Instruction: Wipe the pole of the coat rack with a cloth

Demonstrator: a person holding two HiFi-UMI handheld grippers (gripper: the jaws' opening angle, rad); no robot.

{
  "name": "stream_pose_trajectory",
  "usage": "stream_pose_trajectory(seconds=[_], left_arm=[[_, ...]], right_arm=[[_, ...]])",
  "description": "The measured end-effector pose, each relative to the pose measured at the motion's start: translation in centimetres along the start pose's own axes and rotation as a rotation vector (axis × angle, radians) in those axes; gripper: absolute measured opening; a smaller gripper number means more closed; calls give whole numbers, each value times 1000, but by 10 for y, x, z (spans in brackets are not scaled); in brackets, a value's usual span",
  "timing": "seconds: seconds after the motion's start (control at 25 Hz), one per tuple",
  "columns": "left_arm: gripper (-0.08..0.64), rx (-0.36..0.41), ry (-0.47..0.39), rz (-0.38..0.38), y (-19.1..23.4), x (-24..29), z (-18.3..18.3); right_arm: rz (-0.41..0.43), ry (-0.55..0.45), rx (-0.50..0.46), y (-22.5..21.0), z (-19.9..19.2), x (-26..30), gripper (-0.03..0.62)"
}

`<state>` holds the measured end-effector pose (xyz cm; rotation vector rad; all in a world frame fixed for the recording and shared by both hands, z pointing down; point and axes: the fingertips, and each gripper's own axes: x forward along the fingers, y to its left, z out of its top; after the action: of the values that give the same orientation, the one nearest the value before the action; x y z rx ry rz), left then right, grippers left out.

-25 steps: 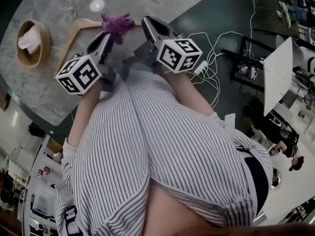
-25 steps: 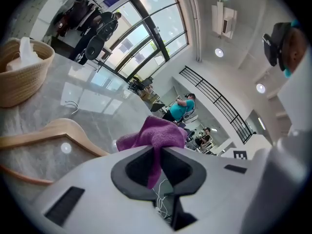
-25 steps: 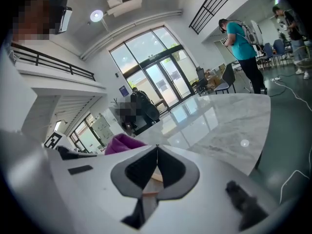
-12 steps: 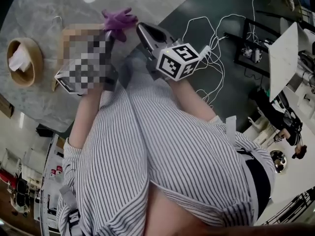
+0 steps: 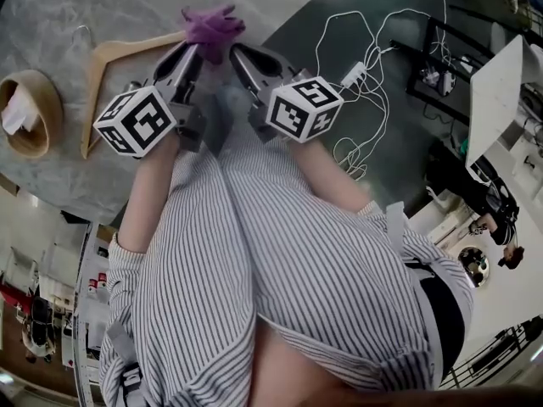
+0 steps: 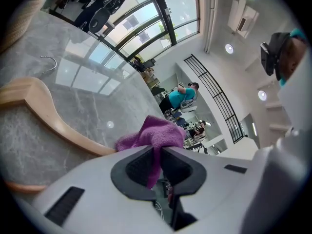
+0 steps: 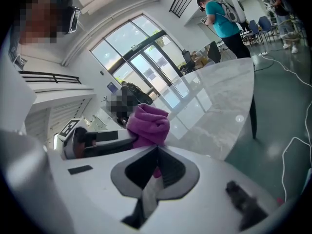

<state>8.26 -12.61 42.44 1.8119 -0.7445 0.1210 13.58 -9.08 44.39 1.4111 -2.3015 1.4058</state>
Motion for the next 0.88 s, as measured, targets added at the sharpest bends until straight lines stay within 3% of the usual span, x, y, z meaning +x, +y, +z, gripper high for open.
stream_pose_trajectory(seconds=[0.48,0.88], left_arm=[[51,-20,54,-8,7,30,-16],[51,-78,48,-3,10,36,-17]], right_arm=[[-2,22,46,-17,-5,9,15],[14,21,51,-23,4,16,15]])
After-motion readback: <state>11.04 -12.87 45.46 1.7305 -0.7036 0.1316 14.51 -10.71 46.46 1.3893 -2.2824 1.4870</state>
